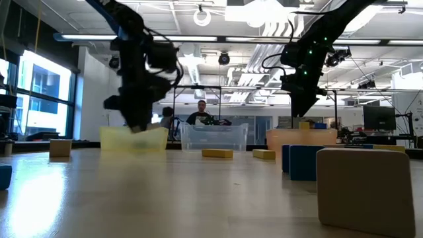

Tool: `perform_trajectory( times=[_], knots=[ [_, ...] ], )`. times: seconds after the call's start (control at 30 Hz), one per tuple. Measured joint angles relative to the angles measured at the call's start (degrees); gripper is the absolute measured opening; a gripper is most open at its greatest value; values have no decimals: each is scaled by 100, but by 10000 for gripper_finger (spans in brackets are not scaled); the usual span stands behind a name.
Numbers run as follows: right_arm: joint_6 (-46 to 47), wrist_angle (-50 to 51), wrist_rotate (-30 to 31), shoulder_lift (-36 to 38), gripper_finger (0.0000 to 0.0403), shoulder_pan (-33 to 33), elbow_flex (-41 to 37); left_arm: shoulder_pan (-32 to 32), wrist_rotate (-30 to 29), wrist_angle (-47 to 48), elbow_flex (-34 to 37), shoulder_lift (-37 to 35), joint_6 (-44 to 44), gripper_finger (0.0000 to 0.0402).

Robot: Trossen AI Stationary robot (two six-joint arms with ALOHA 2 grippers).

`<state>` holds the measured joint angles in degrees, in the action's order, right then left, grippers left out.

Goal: Sort & place blocks by color
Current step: Put the light brown block into the transparent bin

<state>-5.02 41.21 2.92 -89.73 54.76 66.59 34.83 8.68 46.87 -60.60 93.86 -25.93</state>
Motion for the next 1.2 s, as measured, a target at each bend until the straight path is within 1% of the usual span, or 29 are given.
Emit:
perform_trajectory(
  times=[0.13,0.3,0.6,0.73,0.83,0.97,1.2],
  knots=[
    [0,2,-2,0,152,-2,0,8,15,-512,-451,-28,17,102],
    [0,1,-7,0,152,-2,0,93,5,-1499,-841,-28,103,102],
    [2,-32,-9,0,152,-2,0,386,-87,-3198,-976,-28,63,102],
    [2,-79,-11,0,152,-2,0,545,-225,-3712,-976,-28,63,108],
    [2,-78,-11,0,152,-2,0,670,-286,-3955,-976,-28,73,105],
    [3,-100,-11,0,152,-2,0,808,-533,-4082,-976,-28,236,102],
    [4,-256,-12,0,152,-2,0,924,-550,-4084,-979,140,253,104]
  ],
)
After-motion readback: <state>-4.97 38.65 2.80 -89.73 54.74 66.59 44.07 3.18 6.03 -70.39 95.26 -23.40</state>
